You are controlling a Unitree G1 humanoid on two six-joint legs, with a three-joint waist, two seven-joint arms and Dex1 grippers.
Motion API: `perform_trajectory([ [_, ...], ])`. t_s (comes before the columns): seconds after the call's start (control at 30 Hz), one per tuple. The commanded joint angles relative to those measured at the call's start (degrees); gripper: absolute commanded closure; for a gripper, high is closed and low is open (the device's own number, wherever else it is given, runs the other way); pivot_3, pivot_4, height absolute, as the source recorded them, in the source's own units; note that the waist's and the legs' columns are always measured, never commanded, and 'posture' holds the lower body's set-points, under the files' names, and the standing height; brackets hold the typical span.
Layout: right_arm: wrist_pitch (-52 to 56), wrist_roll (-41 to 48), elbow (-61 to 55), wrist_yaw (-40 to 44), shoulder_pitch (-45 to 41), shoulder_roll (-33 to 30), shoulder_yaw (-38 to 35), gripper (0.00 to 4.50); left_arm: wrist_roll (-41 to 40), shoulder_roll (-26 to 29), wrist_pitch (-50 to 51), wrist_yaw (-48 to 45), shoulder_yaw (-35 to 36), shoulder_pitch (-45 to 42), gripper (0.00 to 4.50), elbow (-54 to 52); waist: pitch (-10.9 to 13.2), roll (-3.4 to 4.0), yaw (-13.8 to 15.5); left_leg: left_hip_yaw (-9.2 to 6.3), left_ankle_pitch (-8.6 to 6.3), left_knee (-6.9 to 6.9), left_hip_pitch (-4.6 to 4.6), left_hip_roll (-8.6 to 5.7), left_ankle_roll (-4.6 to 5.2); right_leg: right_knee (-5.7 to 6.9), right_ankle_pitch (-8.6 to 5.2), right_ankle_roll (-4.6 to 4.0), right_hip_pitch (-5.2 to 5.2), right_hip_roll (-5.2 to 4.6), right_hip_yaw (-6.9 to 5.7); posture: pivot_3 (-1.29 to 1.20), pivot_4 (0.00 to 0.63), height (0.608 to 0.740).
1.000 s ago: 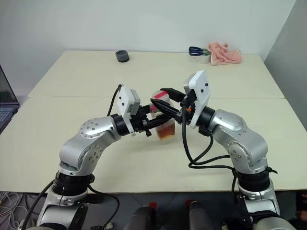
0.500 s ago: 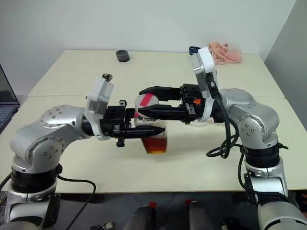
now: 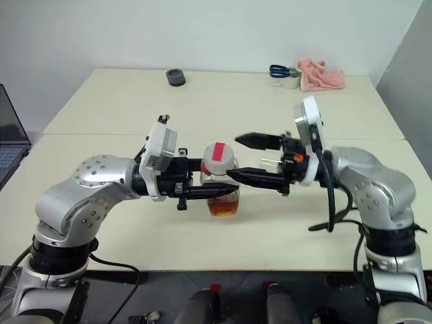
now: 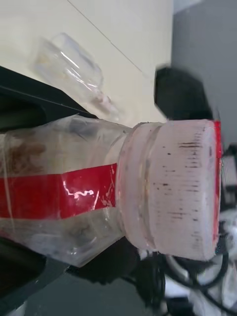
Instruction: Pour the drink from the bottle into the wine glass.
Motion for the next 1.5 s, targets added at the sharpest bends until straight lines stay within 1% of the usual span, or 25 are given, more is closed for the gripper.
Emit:
perform_trajectory([
  [0.03,-0.3,0.7,-8.4,-8.7,1.1,1.4,-2.0,0.02,2.2,-1.7,-2.6,4.4,0.9,0.4,2.66,-2.4,0.0,0.00,-0.3,0.01,0.00,0.00,0.02,0.01,0.00,0.01,0.00,0.00,0.00,0.01,0.01,0.00,0.150,0.740],
  [0.13,-1.1,-1.4,-11.5,-16.6,1.2,4.9,-0.4,0.02,4.7,-4.0,-3.9,7.9,0.5,0.7,2.66,-1.1,0.0,0.00,-0.5,0.03,0.00,-0.03,0.11,0.11,0.00,0.06,0.00,0.01,0.00,0.13,0.04,0.00,0.150,0.740],
  [0.23,-1.6,-3.1,-12.7,-22.2,-0.1,8.4,1.7,0.02,6.6,-5.9,-5.0,9.9,-0.2,0.7,2.66,0.4,0.0,0.00,-0.4,0.02,0.00,-0.03,0.09,0.09,-0.01,0.08,0.00,0.00,0.00,0.13,0.02,0.00,0.150,0.740],
  [0.33,-2.6,-5.4,-12.2,-25.2,-1.4,10.8,3.6,0.02,7.9,-7.2,-5.9,10.9,-0.8,0.7,2.66,1.2,0.0,0.00,-0.3,0.03,0.01,-0.02,0.08,0.04,-0.01,0.06,0.00,0.00,0.00,0.09,0.03,0.00,0.150,0.740],
  [0.5,-4.9,-9.0,-10.5,-26.3,-2.6,12.6,6.6,0.02,8.6,-8.1,-6.2,11.4,-1.1,0.5,2.66,1.4,0.0,0.00,-0.2,0.01,0.01,-0.02,0.06,0.02,-0.01,0.04,0.00,0.00,0.00,0.06,0.01,0.00,0.150,0.740],
  [0.6,-5.9,-10.3,-9.7,-25.7,-3.1,12.8,7.4,0.61,8.8,-8.2,-6.1,11.7,-0.9,0.5,2.66,1.3,0.0,0.00,-0.2,0.01,0.01,-0.02,0.07,0.03,-0.01,0.05,0.00,0.00,0.00,0.07,0.01,0.00,0.150,0.740],
  [0.67,-6.3,-10.9,-9.4,-25.1,-3.1,12.6,7.9,1.28,8.6,-8.3,-5.7,11.9,-0.7,0.5,2.66,1.0,0.0,0.00,-0.2,0.01,0.01,-0.02,0.07,0.03,-0.01,0.05,0.00,0.00,0.00,0.07,0.01,0.00,0.150,0.740],
  [0.77,-6.8,-11.1,-9.1,-24.9,-2.9,13.0,7.9,2.44,8.3,-8.3,-5.4,12.1,-0.4,0.4,2.66,0.8,0.0,0.00,-0.2,0.01,0.01,-0.02,0.07,0.03,-0.01,0.05,0.00,0.00,0.00,0.07,0.00,0.00,0.150,0.740],
  [0.8,-6.9,-11.1,-9.1,-24.8,-2.9,13.1,7.8,2.67,8.3,-8.3,-5.4,12.2,-0.4,0.4,2.66,0.8,0.0,0.00,-0.2,0.01,0.01,-0.02,0.07,0.03,-0.01,0.05,0.00,0.00,0.00,0.07,0.01,0.00,0.150,0.740],
  [0.83,-6.9,-11.1,-9.0,-24.7,-3.0,13.1,7.7,2.68,8.2,-8.4,-5.4,12.3,-0.4,0.4,2.66,0.8,0.0,0.00,-0.2,0.01,0.01,-0.02,0.07,0.03,-0.01,0.05,0.00,0.00,0.00,0.07,0.01,0.00,0.150,0.740],
  [0.93,-7.0,-10.0,-8.1,-22.9,-3.8,12.7,6.9,2.68,6.8,-8.4,-4.6,11.9,-0.1,1.0,2.66,0.0,0.0,0.00,-0.2,0.00,0.01,-0.02,0.07,0.03,-0.01,0.05,0.00,0.00,0.00,0.07,0.00,0.00,0.150,0.740],
  [1.03,-8.0,-6.1,-4.3,-14.0,-7.1,10.9,5.6,2.68,0.4,-7.6,-1.1,8.8,0.6,1.5,2.66,-3.2,0.0,0.01,-0.3,0.01,0.01,-0.02,0.07,0.03,-0.01,0.06,0.00,0.00,0.00,0.07,0.01,0.00,0.150,0.740],
  [1.07,-8.0,-4.5,-2.6,-10.2,-8.5,10.1,5.5,2.68,-3.5,-6.9,1.4,7.6,1.3,1.1,2.66,-4.8,0.0,0.01,-0.3,0.03,0.00,-0.01,0.07,0.05,-0.01,0.06,0.00,0.00,0.00,0.08,0.01,0.00,0.150,0.740],
  [1.13,-7.1,-1.7,0.0,-4.1,-10.8,8.8,5.8,2.68,-11.0,-5.1,6.1,5.8,3.0,-0.4,2.66,-7.3,0.0,0.01,-0.4,0.01,0.00,-0.02,0.08,0.07,0.00,0.05,0.00,0.00,0.00,0.09,-0.01,0.00,0.150,0.740],
  [1.17,-6.3,-0.1,1.2,-0.3,-12.1,8.0,6.3,2.68,-14.5,-3.1,8.3,3.8,3.8,-1.4,2.66,-8.4,0.0,0.01,-0.4,0.00,0.00,-0.03,0.08,0.07,0.00,0.06,0.00,0.00,-0.01,0.10,-0.02,0.00,0.150,0.740],
  [1.23,-5.6,1.4,2.8,4.0,-13.8,7.1,7.1,2.68,-18.4,0.0,10.7,1.2,4.7,-2.9,2.66,-9.2,0.0,0.01,-0.4,-0.03,0.00,-0.03,0.09,0.08,0.00,0.05,0.00,-0.01,0.02,0.12,-0.05,0.00,0.150,0.740],
  [1.27,-5.2,1.8,3.9,5.2,-14.6,6.8,7.2,2.68,-18.7,1.6,11.1,-0.1,4.9,-3.8,2.66,-8.8,0.0,0.01,-0.4,-0.02,0.00,-0.03,0.09,0.08,0.01,0.05,0.00,-0.01,0.02,0.12,-0.05,0.00,0.150,0.740],
  [1.33,-5.2,1.6,5.8,6.4,-15.5,6.4,7.0,1.96,-17.6,3.5,10.6,-1.7,4.8,-4.9,2.66,-7.4,0.0,0.01,-0.4,0.00,0.00,-0.02,0.11,0.05,0.01,0.06,0.00,-0.01,0.03,0.11,-0.04,0.00,0.150,0.740],
  [1.37,-5.2,1.6,6.5,7.2,-15.7,5.8,6.7,1.69,-15.1,4.7,8.9,-3.1,4.2,-4.9,2.66,-6.3,0.0,0.01,-0.4,0.00,0.00,-0.02,0.11,0.04,0.01,0.06,0.00,-0.01,0.04,0.11,-0.04,0.00,0.150,0.740],
  [1.4,-5.4,1.2,7.1,7.5,-15.7,5.1,6.3,1.32,-12.8,5.4,7.3,-3.8,3.8,-4.8,2.66,-5.1,0.0,0.01,-0.4,0.00,0.00,-0.02,0.10,0.05,0.00,0.06,0.00,-0.01,0.04,0.10,-0.04,0.00,0.150,0.740],
  [1.5,-5.8,0.3,6.9,6.1,-14.7,3.3,4.7,0.33,-9.9,5.7,5.0,-3.5,3.9,-4.7,2.66,-2.8,0.0,0.01,-0.3,0.00,0.00,-0.02,0.09,0.04,0.00,0.05,0.00,-0.01,0.03,0.10,-0.04,0.00,0.150,0.740],
])
